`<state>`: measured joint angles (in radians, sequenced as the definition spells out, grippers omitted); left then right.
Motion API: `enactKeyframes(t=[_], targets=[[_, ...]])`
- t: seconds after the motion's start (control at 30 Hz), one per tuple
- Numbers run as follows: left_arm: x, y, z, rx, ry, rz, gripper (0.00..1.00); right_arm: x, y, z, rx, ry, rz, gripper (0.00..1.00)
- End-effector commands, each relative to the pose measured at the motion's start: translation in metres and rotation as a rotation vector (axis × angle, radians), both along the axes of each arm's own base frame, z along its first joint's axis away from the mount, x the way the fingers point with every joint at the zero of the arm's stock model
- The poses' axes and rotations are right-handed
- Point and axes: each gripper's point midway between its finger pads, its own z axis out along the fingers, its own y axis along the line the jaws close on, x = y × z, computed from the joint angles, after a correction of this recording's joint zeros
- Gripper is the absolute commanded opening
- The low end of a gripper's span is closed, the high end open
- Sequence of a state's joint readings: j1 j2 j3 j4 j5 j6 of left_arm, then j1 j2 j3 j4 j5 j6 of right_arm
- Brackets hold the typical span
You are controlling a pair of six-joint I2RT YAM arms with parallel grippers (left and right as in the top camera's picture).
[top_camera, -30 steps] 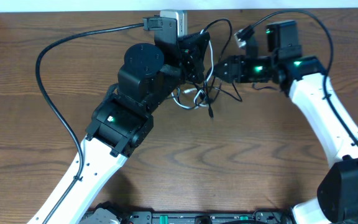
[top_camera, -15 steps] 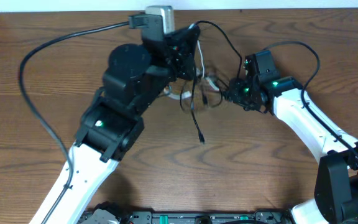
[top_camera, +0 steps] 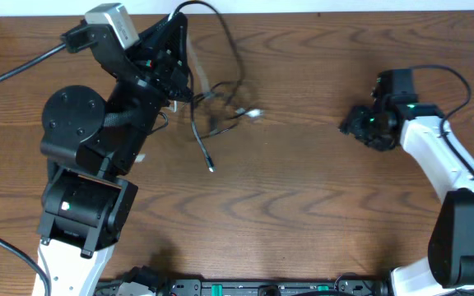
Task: Untangle cables
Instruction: 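Raise the white cable high with the left gripper, right gripper grasping bundle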
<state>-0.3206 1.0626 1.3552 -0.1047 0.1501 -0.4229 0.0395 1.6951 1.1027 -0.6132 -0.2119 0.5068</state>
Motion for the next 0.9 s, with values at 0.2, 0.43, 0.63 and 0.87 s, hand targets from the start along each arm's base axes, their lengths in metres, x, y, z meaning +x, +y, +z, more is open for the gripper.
enactKeyframes(t=[0.2,0.43,0.63,0.87], targets=[[0.011,-0.006,-0.008,-0.066,0.059,-0.028,0.07,-0.013,0.111,0.065,0.487,-0.313,0.661,0.85],[0.013,-0.01,-0.01,-0.085,0.069,-0.048,0.07,-0.012,0.152,0.055,0.405,-0.271,0.641,0.83],[0.013,-0.01,-0.005,-0.104,0.059,-0.051,0.07,-0.012,0.187,0.053,0.342,-0.29,0.63,0.84],[0.006,-0.016,0.016,-0.239,0.033,-0.116,0.07,0.005,0.193,0.044,0.214,-0.279,0.363,0.75]])
